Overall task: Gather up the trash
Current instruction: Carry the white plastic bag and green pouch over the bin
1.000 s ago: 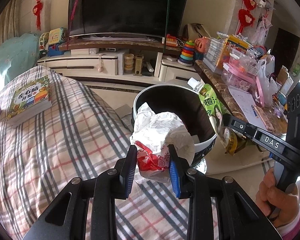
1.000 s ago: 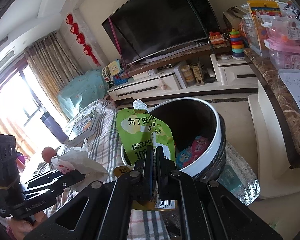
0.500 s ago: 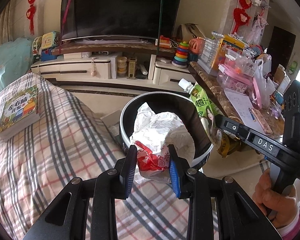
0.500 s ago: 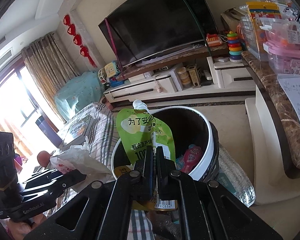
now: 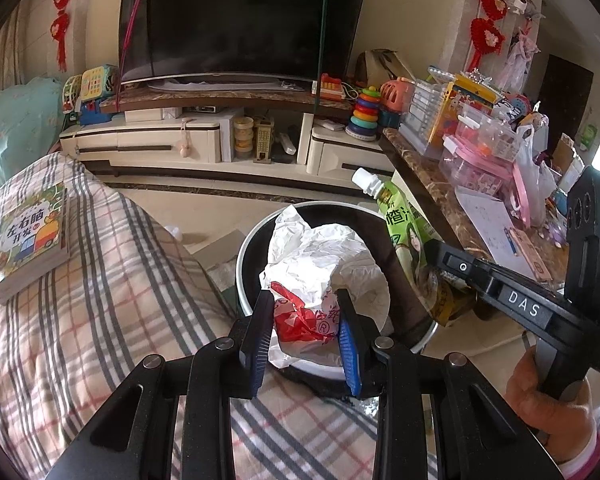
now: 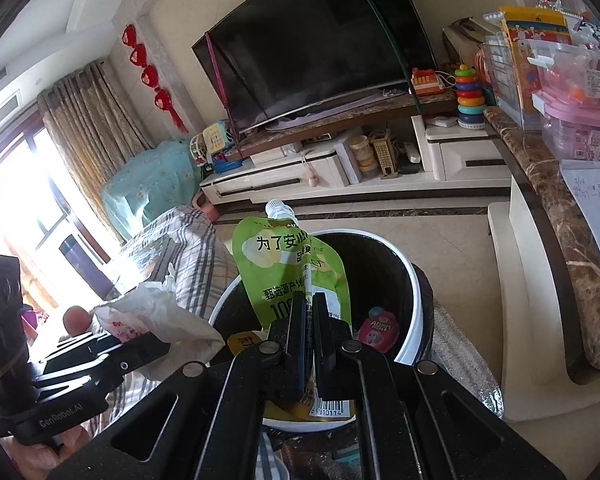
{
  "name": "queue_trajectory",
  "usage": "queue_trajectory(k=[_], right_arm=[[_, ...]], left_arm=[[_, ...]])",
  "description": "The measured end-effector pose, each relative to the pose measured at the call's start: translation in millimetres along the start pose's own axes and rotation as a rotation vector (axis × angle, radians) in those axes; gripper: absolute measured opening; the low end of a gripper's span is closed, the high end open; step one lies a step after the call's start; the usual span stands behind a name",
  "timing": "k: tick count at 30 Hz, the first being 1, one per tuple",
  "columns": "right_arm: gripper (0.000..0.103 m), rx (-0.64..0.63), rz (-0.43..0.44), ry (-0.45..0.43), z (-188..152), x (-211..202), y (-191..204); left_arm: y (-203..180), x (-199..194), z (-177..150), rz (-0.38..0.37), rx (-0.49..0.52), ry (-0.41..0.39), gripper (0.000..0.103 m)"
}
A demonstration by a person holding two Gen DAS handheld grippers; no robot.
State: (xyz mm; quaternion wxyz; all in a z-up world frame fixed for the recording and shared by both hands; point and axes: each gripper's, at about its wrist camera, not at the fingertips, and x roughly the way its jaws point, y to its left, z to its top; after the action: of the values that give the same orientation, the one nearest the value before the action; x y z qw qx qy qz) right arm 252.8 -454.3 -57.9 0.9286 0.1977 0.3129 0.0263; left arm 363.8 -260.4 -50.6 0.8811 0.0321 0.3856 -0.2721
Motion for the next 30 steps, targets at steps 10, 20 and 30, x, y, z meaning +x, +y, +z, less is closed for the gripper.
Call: queue_trajectory(k=[10, 20, 30], right_arm=[[0.003, 0.004, -0.010, 0.020, 4, 16, -2], [0.003, 0.002, -0.026, 0.044, 6, 30, -5], [0.003, -0.001, -0.037, 0.058, 9, 37, -6]], left_arm=[[1, 29, 10, 0.013, -0.007, 0.040, 0.029], [-1, 50, 18, 0.017, -0.016, 0.064, 0.029], [-4, 62, 24, 0.025, -0.006, 0.078, 0.029]])
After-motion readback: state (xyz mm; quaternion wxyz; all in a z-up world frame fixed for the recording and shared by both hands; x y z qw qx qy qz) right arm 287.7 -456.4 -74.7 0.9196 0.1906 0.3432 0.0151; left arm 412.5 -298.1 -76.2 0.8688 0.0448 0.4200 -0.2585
